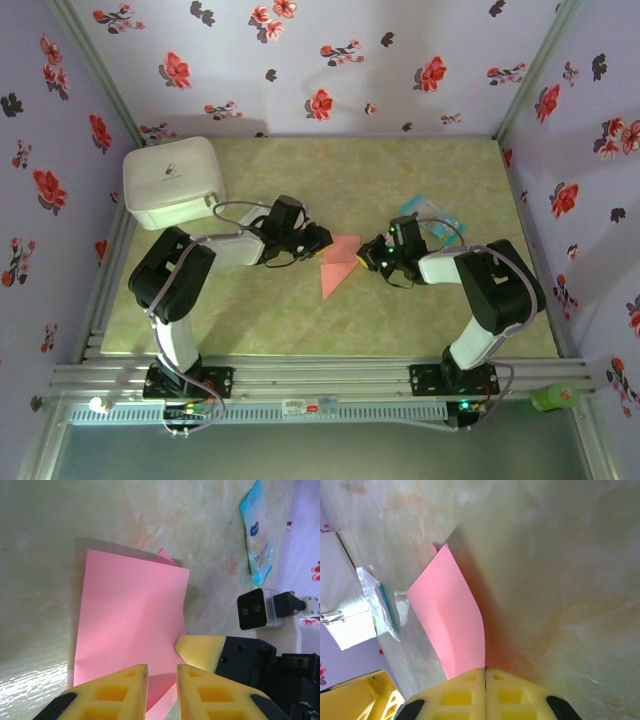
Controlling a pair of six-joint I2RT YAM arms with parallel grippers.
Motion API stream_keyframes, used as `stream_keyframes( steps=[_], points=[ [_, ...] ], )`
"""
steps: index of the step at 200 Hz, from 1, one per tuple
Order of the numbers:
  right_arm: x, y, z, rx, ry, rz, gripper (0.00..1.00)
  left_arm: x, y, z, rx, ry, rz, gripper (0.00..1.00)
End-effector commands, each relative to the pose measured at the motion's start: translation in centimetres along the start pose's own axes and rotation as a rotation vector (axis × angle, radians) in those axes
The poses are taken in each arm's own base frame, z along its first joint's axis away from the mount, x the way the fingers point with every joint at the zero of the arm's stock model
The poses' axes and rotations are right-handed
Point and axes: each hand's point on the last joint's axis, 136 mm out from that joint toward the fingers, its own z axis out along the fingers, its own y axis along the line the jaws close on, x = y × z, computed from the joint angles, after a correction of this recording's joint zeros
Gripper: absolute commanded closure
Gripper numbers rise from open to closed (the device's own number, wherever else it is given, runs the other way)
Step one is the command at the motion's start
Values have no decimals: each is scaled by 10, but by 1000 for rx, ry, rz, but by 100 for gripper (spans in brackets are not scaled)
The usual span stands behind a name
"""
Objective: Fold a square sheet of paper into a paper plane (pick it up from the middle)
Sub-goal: Fold the wing for the fifth time at the center of the table.
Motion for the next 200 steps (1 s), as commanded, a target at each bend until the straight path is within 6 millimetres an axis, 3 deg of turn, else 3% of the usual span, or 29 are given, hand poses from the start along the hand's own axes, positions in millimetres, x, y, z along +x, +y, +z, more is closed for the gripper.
stream_keyframes(
  steps=[1, 43, 107, 200],
  points=[
    [-2, 4, -3, -15, -36, 5, 93, 2, 3, 13, -4, 21, -11, 78],
    [1, 7, -3, -29, -17, -2, 91, 6, 18, 26, -42, 57, 3, 80],
    [5, 19, -4, -53, 51, -101, 78, 19, 51, 37, -126, 107, 7, 83],
    [-2, 33, 4, -110, 148, -143, 75, 19, 54, 35, -141, 109, 28, 84]
  ],
)
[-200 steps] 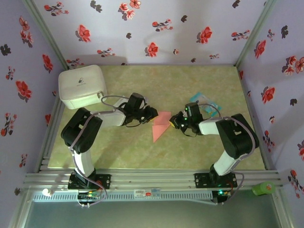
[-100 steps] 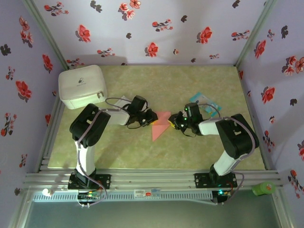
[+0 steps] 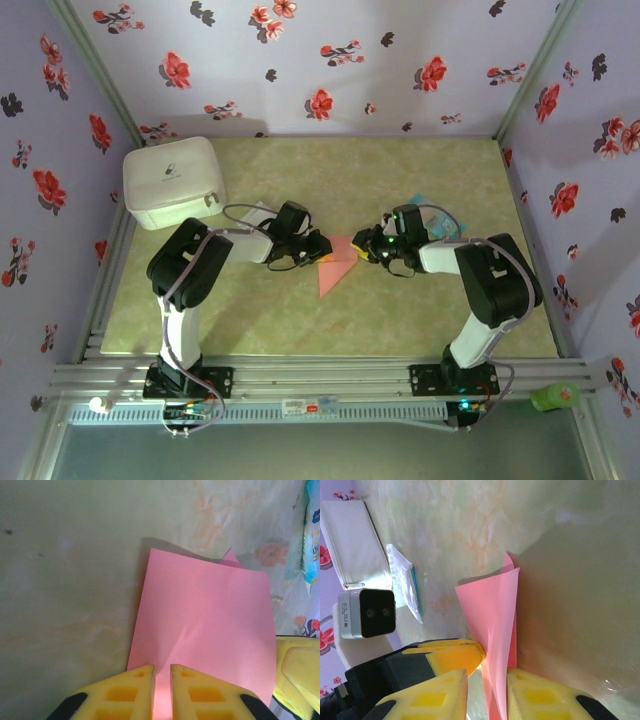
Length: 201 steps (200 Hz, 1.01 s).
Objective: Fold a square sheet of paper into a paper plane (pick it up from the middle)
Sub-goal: Fold the wing for the fifth time at the center of the table.
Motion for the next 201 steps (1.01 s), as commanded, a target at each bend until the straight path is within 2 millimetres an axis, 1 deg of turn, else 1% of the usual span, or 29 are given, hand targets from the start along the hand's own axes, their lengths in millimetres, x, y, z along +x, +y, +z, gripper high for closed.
stream_keyframes(
  steps=[1, 27, 39, 80, 110, 152, 171, 191, 201],
  points=[
    [4, 4, 4, -26, 52, -21, 75, 12, 19, 9, -61, 46, 5, 84],
    [4, -5, 5, 2, 49, -1, 75, 11, 19, 7, -66, 36, 9, 84],
    [5, -4, 5, -2, 52, -7, 75, 11, 19, 6, -66, 34, 12, 84],
    [8, -13, 7, 37, 81, -23, 77, 7, 12, 3, -50, 22, 23, 83],
    [8, -20, 6, 94, 99, -64, 75, 6, 6, -1, -41, 16, 39, 83],
    [11, -21, 5, 119, 148, -138, 75, 5, 5, -2, -38, 13, 39, 82],
    [12, -23, 5, 122, 166, -164, 76, 5, 3, -3, -30, 8, 43, 81],
    [12, -26, 4, 139, 183, -175, 80, 3, -4, -6, -9, 3, 60, 78],
    [11, -23, 4, 126, 179, -173, 83, 2, -9, -9, 6, -4, 76, 76]
  ],
)
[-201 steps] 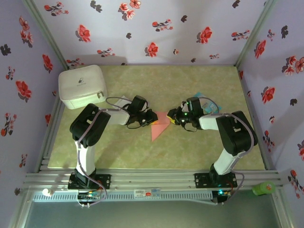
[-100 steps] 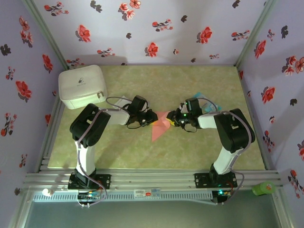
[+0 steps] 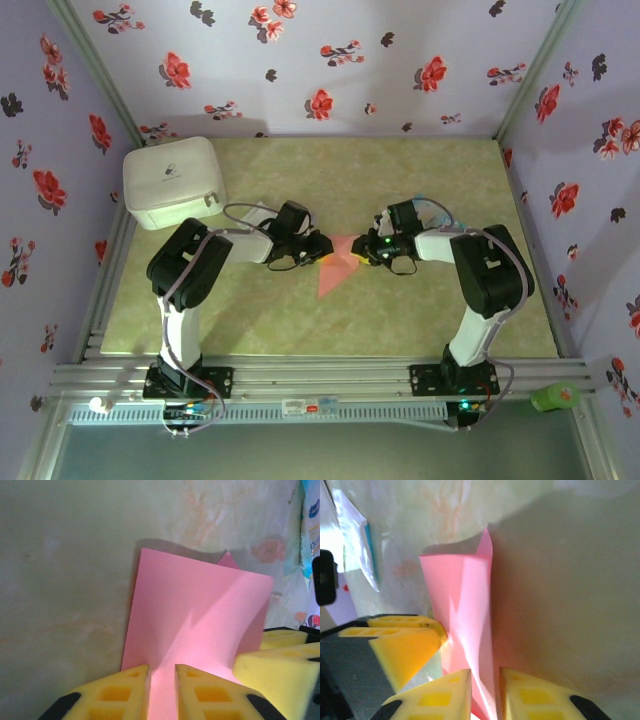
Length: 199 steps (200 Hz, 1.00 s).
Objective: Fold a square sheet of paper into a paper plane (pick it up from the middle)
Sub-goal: Fold the wing for the fifth time at the center of the table.
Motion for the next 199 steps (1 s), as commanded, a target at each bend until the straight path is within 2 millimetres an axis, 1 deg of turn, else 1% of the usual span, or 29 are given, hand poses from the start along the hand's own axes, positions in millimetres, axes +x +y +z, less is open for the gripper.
stream_keyframes(
  steps=[1, 19, 37, 53, 62, 75, 103, 131, 155, 181, 199],
  points=[
    [2, -2, -1, 2, 35, -23, 84, 2, -8, -9, 2, -5, 54, 76],
    [1, 6, -3, -32, 33, -18, 87, -4, -22, -21, 36, -48, 92, 73],
    [-1, 12, -6, -51, 12, -9, 91, -11, -37, -37, 64, -108, 149, 65],
    [-3, 20, -9, -88, -7, 18, 92, -12, -44, -49, 68, -139, 207, 62],
    [-5, 23, -11, -107, -21, 37, 94, -9, -49, -53, 71, -141, 253, 61],
    [-7, 24, -13, -107, -42, 66, 95, 1, -53, -57, 62, -137, 325, 59],
    [-11, 24, -20, -111, -108, 132, 97, 23, -53, -64, -34, -178, 494, 60],
    [-13, 18, -22, -117, -170, 223, 98, 47, -49, -66, -201, -234, 717, 58],
    [-14, 21, -23, -149, -186, 249, 98, 57, -42, -64, -355, -263, 859, 56],
    [-13, 23, -22, -145, -181, 244, 98, 65, -43, -54, -457, -258, 964, 52],
    [-11, 23, -21, -133, -177, 245, 98, 70, -39, -44, -505, -222, 1010, 51]
  ],
)
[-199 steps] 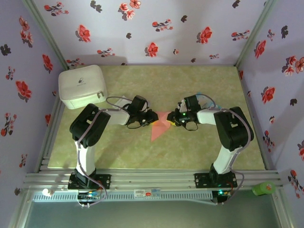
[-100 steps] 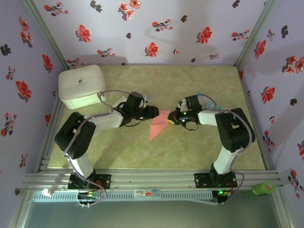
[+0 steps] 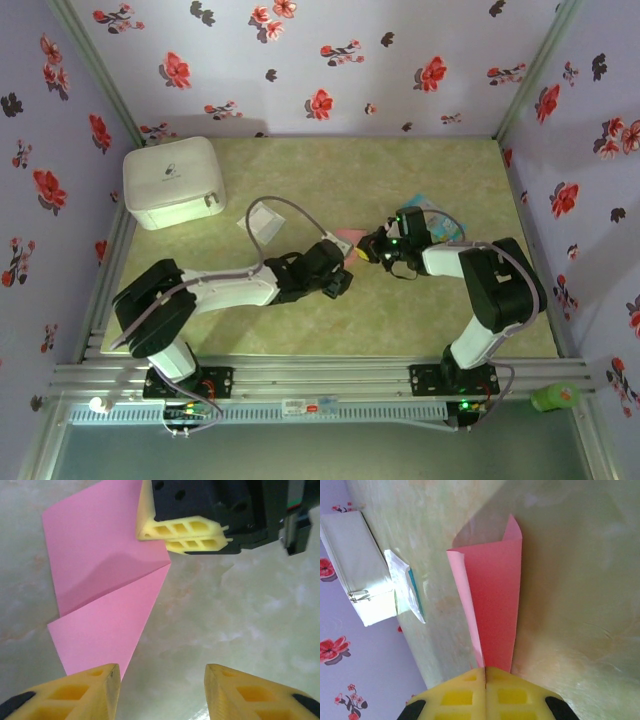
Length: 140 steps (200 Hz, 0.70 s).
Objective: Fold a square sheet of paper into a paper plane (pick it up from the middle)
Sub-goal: Fold the wing for the fifth time at the center of the table.
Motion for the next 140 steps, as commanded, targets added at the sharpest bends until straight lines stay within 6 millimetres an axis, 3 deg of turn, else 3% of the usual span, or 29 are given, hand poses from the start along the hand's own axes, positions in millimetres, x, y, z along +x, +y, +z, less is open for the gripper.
stream_keyframes(
  steps=[1, 92, 140],
  points=[
    [-2, 11, -2, -19, -25, -1, 98, 1, 14, 8, -152, 34, 140, 51],
    [1, 16, 0, -19, -16, -10, 97, 15, 25, 26, -303, 115, 223, 49],
    [0, 19, 0, -24, -18, -12, 97, 25, 27, 33, -309, 142, 225, 54]
  ],
)
